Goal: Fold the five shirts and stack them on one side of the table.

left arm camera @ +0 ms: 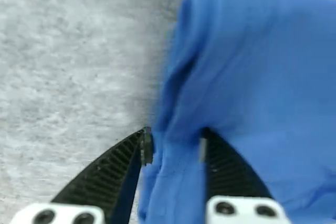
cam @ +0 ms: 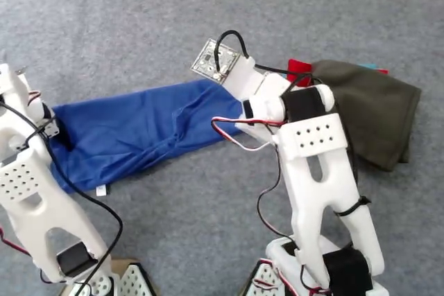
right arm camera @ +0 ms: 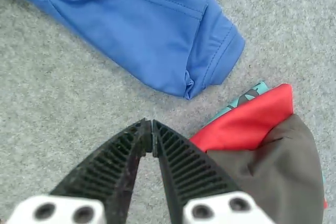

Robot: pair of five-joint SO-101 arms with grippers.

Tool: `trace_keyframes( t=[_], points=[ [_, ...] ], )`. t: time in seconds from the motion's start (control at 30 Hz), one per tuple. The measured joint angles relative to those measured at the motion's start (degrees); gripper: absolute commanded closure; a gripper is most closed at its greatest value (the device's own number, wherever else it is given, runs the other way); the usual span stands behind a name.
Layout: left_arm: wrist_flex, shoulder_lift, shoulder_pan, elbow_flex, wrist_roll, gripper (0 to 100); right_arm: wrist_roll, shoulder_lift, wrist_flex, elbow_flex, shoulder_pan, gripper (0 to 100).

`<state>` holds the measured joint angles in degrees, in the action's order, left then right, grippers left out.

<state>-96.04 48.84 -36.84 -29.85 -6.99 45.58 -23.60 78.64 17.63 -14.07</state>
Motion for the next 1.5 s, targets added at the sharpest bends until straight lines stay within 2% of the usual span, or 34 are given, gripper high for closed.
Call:
trace_keyframes(
  t=[0.33, 0.5, 0.7, 0.97, 1.07, 1.2, 1.37, 1.5],
  points=[
    [-0.09, 0.18, 0.44, -1.32, 0.62, 97, 0.00, 0.00, 0.00, 0.00, 0.00, 98.4],
    [-3.52, 0.97, -4.66, -8.97, 0.26, 97, 0.00, 0.00, 0.00, 0.00, 0.00, 98.4],
    [-4.22, 1.14, -14.07, -16.00, -6.07, 97, 0.00, 0.00, -0.62, 0.00, 0.00, 98.4],
    [-4.22, 1.14, -16.26, -17.23, -7.82, 97, 0.00, 0.00, -4.31, 0.00, 0.00, 98.4],
    [-4.22, -2.37, -13.80, -14.86, -7.82, 97, -2.64, 0.00, -8.00, 0.00, 0.00, 98.4],
    [-4.22, -11.78, -6.15, -6.95, -7.82, 97, -7.21, 0.00, -16.88, 0.00, 0.00, 98.4],
    [-4.22, -24.18, 5.27, 3.87, -3.34, 97, -14.42, 0.00, -25.76, 0.00, 0.09, 98.4],
    [-2.46, -29.54, 13.80, 9.85, 1.85, 97, -21.98, 0.00, -33.76, 0.00, 4.13, 98.4]
  ],
)
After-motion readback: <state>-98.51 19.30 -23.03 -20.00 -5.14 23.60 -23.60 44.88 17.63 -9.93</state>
